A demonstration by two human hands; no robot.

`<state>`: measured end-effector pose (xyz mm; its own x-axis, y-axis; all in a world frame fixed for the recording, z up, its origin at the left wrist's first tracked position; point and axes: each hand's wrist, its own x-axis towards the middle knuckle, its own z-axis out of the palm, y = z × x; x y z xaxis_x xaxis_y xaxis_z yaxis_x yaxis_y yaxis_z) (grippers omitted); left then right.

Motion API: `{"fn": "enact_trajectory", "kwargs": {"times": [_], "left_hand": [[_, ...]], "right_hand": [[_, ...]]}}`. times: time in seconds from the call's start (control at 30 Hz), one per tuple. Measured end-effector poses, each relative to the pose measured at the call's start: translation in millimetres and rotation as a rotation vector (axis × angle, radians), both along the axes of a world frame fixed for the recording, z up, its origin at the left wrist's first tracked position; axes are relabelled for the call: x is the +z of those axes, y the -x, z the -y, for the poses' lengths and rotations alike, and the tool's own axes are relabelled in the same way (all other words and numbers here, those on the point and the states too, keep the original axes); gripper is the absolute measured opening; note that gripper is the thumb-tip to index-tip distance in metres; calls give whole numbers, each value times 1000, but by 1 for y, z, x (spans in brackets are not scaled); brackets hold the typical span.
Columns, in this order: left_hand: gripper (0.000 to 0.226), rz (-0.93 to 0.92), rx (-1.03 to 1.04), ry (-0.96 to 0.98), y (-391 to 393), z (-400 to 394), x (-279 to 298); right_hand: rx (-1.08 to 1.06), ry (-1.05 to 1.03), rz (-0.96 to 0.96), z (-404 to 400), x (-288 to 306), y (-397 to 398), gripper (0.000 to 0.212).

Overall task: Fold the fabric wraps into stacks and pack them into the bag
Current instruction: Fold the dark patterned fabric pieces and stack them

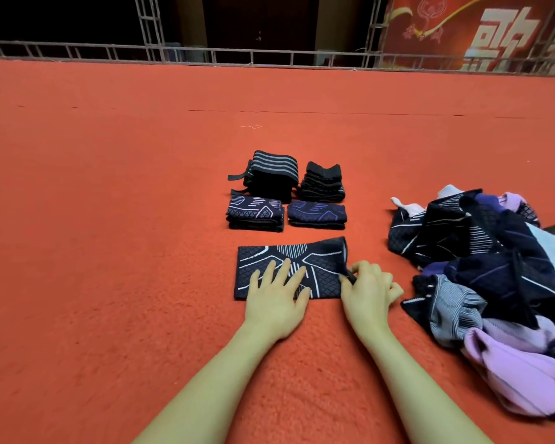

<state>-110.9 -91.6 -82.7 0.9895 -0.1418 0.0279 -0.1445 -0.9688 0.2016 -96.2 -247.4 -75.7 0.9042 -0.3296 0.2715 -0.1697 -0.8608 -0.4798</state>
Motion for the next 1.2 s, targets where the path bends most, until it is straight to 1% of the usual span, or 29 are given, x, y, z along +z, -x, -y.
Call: {"fn": "enact_trajectory", "kwargs": {"times": [0.07, 0.13, 0.17, 0.23, 0.3, 0.33, 0.37, 0.4, 0.43, 0.47, 0.53, 0.57, 0.6, 0.63, 0.67, 0.7, 0.73, 0.77, 0.8, 0.87, 0.9, 1.0, 1.1, 1.13, 1.2], "left_hand": [[52, -12, -21, -8, -1, -2, 2], [52, -22, -39, -22, -6, -10, 5], [52, -24, -33, -36, -9, -16, 8], [52, -14, 4, -67, -14, -30, 11], [52, -11, 51, -90, -15, -44, 11], [53, -6, 76, -90, -14, -48, 10], [53, 9, 106, -84, -12, -51, 9], [54, 31, 143, -81, -9, -51, 7], [57, 57, 192, -79, -6, -51, 6], [61, 85, 250, -72, -5, -50, 5], [70, 130, 366, -62, -2, -47, 4], [71, 137, 411, -57, -1, -46, 3], [71, 140, 443, -51, 0, -46, 3], [69, 145, 463, -43, 1, -45, 1], [64, 162, 470, -23, 0, -45, -1], [58, 192, 466, 3, 0, -46, -4], [51, 246, 465, 20, -1, -47, -6], [44, 286, 462, 18, -2, -48, -8], [39, 316, 463, 18, -4, -49, -10], [39, 390, 436, 25, -5, -48, -13], [42, 429, 412, 21, -5, -47, -14], [55, 493, 398, 29, -5, -46, -13], [62, 446, 499, 4, -5, -43, -15], [58, 424, 545, 13, -4, -42, -15], [42, 409, 569, 27, -5, -42, -14]], "right_hand": [[57, -57, 154, -7, -2, 1, 13], [193, -94, 297, -11, -3, -2, 13], [281, -83, 329, -12, -2, -4, 14], [461, -44, 309, -14, 2, -10, 20], [607, -14, 212, -19, 7, -13, 27], [654, 12, 171, -23, 8, -14, 27], [682, 40, 140, -28, 9, -14, 22], [692, 75, 108, -33, 9, -14, 12], [697, 131, 49, -38, 8, -14, 11], [705, 195, -21, -43, 6, -14, 27], [736, 279, -120, -50, 2, -13, 66], [759, 277, -135, -52, 1, -12, 83], [772, 239, -148, -51, 0, -12, 92], [778, 184, -157, -49, -1, -13, 90], [785, 139, -170, -46, 0, -14, 79], [789, 134, -180, -44, 0, -15, 65], [783, 178, -176, -42, -1, -16, 57], [767, 255, -176, -42, -3, -16, 58], [739, 334, -176, -42, -4, -15, 66], [678, 416, -183, -44, -6, -12, 85], [657, 425, -189, -44, -6, -11, 89], [647, 423, -197, -43, -6, -10, 89], [630, 429, -190, -43, -8, -9, 88], [623, 432, -185, -43, -9, -8, 87], [616, 429, -176, -43, -10, -7, 86]]}}
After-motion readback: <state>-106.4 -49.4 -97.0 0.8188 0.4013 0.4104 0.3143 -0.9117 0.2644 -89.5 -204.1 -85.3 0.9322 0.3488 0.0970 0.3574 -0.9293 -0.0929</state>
